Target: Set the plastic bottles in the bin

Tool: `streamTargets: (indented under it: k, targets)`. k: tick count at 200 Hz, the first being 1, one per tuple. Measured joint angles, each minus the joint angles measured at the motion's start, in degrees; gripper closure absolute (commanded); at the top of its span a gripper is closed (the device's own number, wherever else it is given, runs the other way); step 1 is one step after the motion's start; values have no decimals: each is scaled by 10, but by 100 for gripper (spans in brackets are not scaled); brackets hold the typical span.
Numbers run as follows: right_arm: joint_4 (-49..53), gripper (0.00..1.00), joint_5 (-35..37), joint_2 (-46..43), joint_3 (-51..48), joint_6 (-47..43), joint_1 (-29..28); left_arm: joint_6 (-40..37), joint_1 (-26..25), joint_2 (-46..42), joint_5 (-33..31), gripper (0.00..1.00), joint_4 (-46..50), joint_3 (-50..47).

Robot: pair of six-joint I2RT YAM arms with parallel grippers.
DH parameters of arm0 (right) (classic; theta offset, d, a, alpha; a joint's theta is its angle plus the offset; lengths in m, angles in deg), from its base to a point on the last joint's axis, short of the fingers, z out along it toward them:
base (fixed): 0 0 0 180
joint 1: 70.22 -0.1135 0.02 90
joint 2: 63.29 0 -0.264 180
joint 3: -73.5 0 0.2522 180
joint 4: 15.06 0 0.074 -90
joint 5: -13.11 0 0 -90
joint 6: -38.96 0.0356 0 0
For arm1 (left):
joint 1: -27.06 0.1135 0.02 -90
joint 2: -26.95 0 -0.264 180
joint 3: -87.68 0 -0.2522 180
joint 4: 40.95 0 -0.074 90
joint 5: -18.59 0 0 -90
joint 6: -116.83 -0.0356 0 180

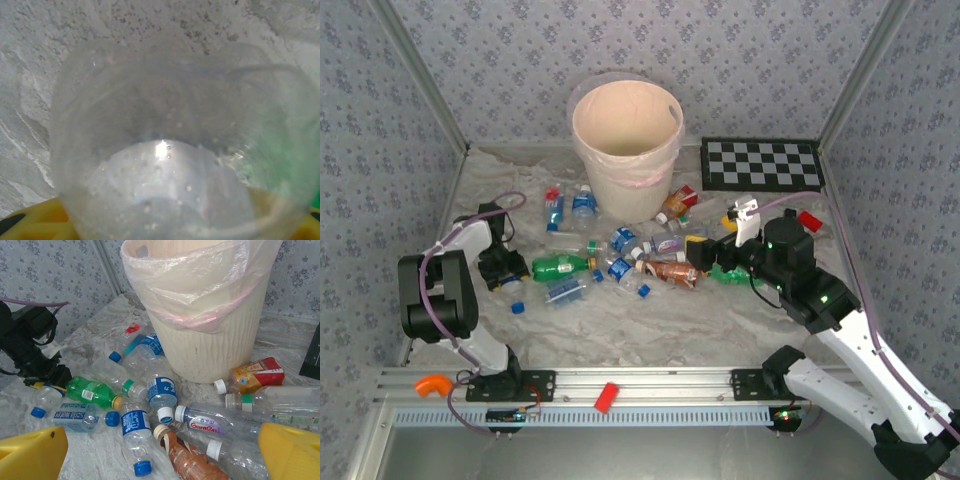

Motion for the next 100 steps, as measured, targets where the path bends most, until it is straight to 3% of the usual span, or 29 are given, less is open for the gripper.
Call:
streamTargets:
  k: [100]
  targets:
    - [-2,0,-4,0,0,13,0,30,-1,-134,24,47,36,42]
